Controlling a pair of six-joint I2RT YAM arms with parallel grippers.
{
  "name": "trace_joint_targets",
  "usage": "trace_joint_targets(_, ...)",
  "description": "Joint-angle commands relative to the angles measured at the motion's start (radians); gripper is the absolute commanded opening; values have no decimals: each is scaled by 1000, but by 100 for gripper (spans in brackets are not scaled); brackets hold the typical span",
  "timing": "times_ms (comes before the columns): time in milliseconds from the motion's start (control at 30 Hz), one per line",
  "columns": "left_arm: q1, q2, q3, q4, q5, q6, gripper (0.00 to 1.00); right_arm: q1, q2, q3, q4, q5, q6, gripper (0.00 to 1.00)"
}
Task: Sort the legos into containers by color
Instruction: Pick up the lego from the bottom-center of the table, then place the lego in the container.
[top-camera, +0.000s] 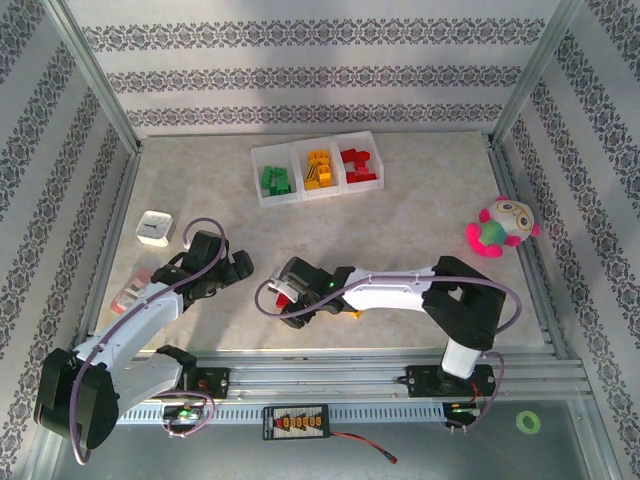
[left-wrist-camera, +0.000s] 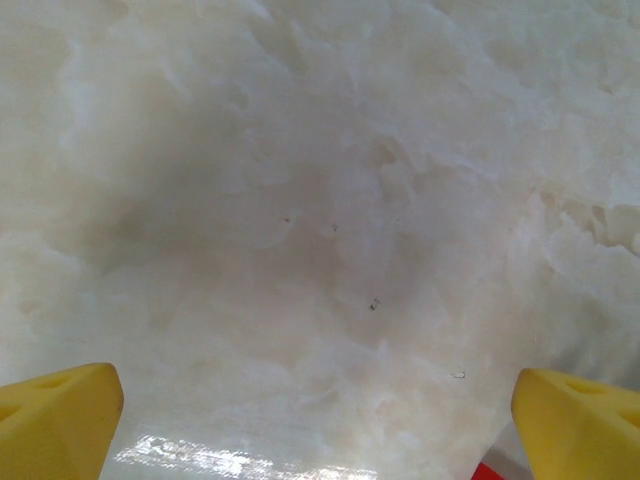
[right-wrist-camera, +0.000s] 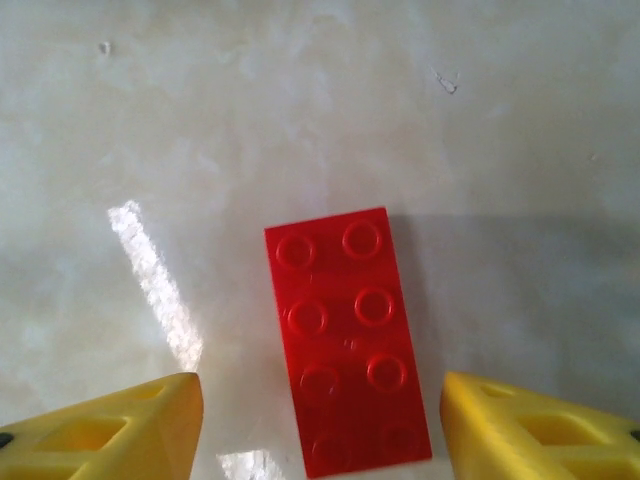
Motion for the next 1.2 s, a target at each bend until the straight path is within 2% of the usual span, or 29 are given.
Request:
trace_joint_targets(0,15,-22,-13,31,14,-5,100,-4,44,55,-23,-10,-18,58)
trace_joint_targets(100,16,-28,-13,23,7,1,100,-8,65,60,-18,-25,-13,51)
trace_joint_targets(200,15,-29,-17,28,6,4,100,-15,72,60,-18,-37,-10,38)
trace_joint_targets(367,15,-27,-18,56,19,26,100,-35,65,53,-17,-63,-10,30)
trace_joint_targets(500,16,-26,-10,51,12,41,100,-58,31,47,-12,-59,-3,28)
trace_joint_targets(667,-5,-19,-22,114,68,92,99,-115,-49,29,19,-40,7,29)
trace_joint_targets(767,-71,-15,-40,199,65,111,99,-180,-101,17,26,-3,-8,29)
trace_joint_targets(967,-235,10,-68,383,-6,173,99,-379,-194,13,94,37,-2,29)
trace_joint_targets(1167,-362,120,-56,544,-20,235,99,-589,-153,105,194,108,93,26)
